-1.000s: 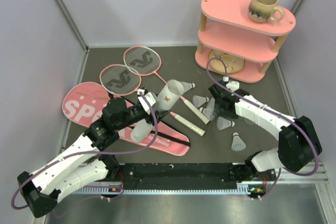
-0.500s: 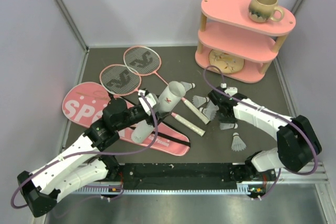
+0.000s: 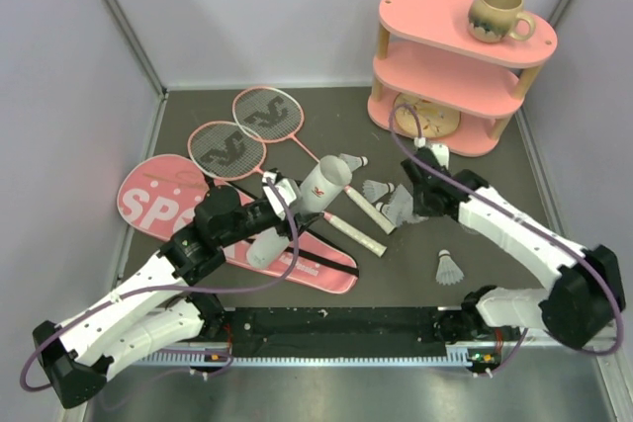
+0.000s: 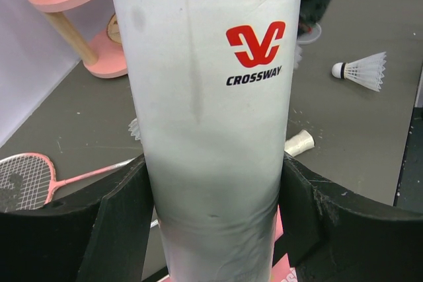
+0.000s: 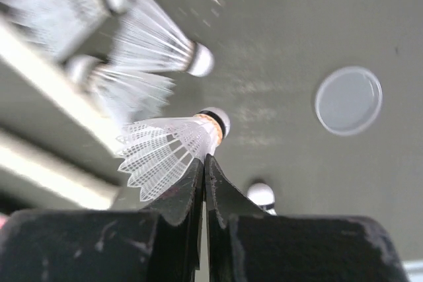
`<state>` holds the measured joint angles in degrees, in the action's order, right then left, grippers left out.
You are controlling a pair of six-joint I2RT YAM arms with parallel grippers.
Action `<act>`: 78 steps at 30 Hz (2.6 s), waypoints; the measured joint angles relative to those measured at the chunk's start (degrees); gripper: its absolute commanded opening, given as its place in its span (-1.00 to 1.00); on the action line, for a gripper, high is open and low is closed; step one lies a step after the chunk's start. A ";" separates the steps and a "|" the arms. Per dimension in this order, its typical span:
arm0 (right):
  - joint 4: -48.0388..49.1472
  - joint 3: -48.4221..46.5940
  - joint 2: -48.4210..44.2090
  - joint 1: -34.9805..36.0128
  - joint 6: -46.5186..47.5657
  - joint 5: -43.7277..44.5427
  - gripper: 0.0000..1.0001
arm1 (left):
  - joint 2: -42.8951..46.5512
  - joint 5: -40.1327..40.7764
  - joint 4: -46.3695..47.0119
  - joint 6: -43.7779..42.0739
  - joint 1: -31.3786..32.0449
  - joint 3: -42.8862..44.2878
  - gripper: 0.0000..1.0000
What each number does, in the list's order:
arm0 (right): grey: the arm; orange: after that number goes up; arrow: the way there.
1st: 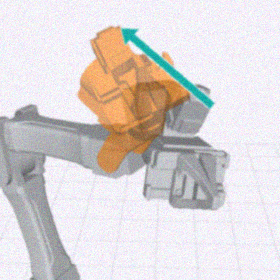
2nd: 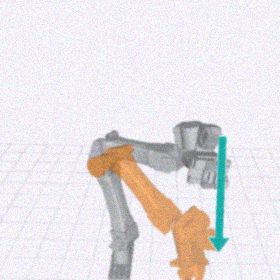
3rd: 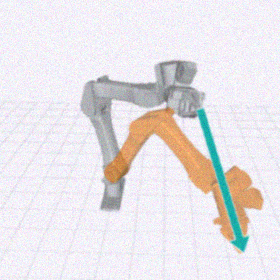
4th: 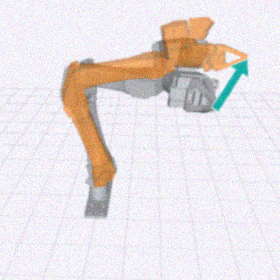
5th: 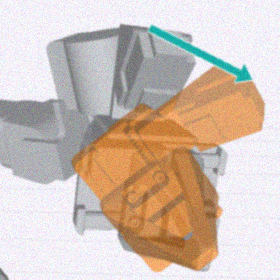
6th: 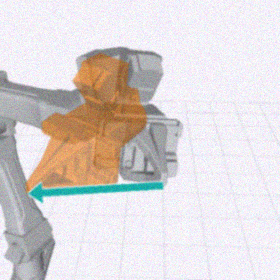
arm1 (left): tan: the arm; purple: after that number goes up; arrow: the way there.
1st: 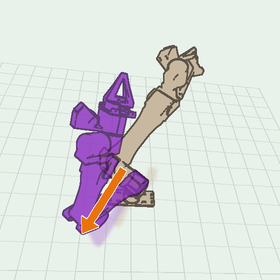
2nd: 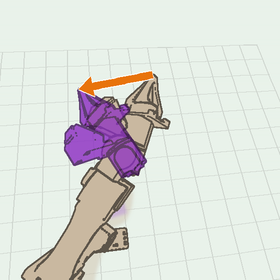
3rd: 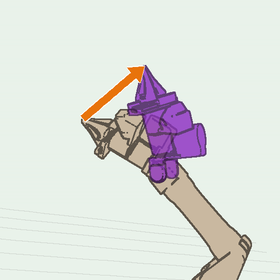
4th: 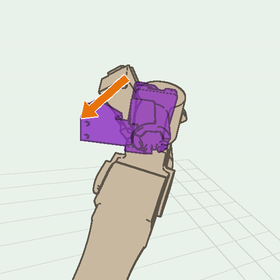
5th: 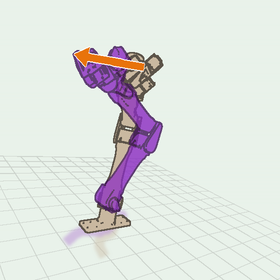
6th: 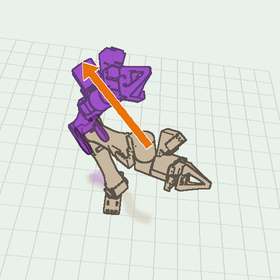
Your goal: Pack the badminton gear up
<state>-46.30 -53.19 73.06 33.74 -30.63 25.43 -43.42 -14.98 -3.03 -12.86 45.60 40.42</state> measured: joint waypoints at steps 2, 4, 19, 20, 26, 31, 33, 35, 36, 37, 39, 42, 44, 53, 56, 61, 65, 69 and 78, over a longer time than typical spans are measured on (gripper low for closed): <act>0.11 -3.17 -3.45 0.02 2.54 -3.06 -1.00 | 0.02 -0.79 0.04 -0.68 0.00 -0.31 -0.75; 0.17 -6.54 -6.80 0.02 4.74 -6.73 -1.00 | 0.17 -1.97 0.35 -1.29 0.00 -0.76 -0.76; 0.00 -30.75 -13.29 0.15 9.44 -52.13 -1.00 | 3.37 -6.58 1.79 -3.87 0.20 -3.80 -0.78; -0.20 -31.06 -13.29 0.15 9.35 -53.48 -1.00 | 3.61 -6.38 1.81 -4.00 0.22 -3.98 -0.78; -0.31 -31.71 -13.31 0.17 8.33 -62.73 -1.00 | 6.21 -6.16 2.67 -4.48 0.22 -5.86 -0.78; -0.83 -34.10 -12.74 0.17 7.43 -65.55 -1.00 | 6.16 -6.19 3.04 -4.66 0.22 -6.03 -0.79; 0.07 -35.26 -12.55 0.17 6.67 -66.99 -1.00 | 6.03 -6.19 3.10 -4.70 0.22 -6.03 -0.78; 1.11 -35.50 -12.55 0.20 6.05 -67.67 -1.00 | 6.05 -6.21 3.08 -4.68 0.22 -6.03 -0.78; 1.40 -35.36 -12.52 0.22 5.70 -67.71 -1.00 | 6.05 -6.21 3.08 -4.68 0.22 -6.03 -0.79; 1.49 -35.30 -12.41 0.28 5.40 -67.69 -1.00 | 6.05 -6.23 3.08 -4.68 0.22 -6.03 -0.79; 2.89 -34.16 -12.17 0.90 4.81 -67.41 -1.00 | 6.19 -6.43 3.06 -4.68 0.22 -6.05 -0.78; 3.72 -32.59 -10.84 2.99 4.44 -66.12 -1.00 | 6.21 -6.64 3.06 -4.68 0.22 -6.08 -0.79; 3.69 -32.26 -9.31 4.17 4.46 -65.09 -1.00 | 6.21 -6.71 3.08 -4.68 0.22 -6.16 -0.79; 3.87 -32.26 -3.93 5.92 5.70 -58.47 -0.54 | 7.72 -6.67 3.02 -4.66 0.22 -6.71 -0.79; 3.82 -32.26 -3.13 6.71 6.67 -57.37 -0.29 | 7.78 -6.69 3.06 -4.66 0.22 -6.80 -0.79; 3.74 -32.26 -0.55 11.04 7.58 -54.47 -0.19 | 7.80 -6.71 3.06 -4.63 0.22 -6.80 -0.80; 3.85 -32.26 1.84 14.86 7.67 -51.36 -0.15 | 8.07 -6.71 2.89 -4.61 0.22 -6.82 -0.79; 4.13 -32.20 2.73 16.70 7.61 -47.95 0.13 | 8.09 -6.82 2.97 -4.66 0.26 -6.93 -0.80; 5.07 -28.83 -11.06 16.11 9.99 -32.11 0.63 | 8.09 -1.53 3.56 -3.82 0.26 -6.95 -0.81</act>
<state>-41.23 -82.02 62.00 49.84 -20.64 -6.68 -35.33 -16.51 0.54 -16.69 45.87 33.47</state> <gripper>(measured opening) 0.778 0.709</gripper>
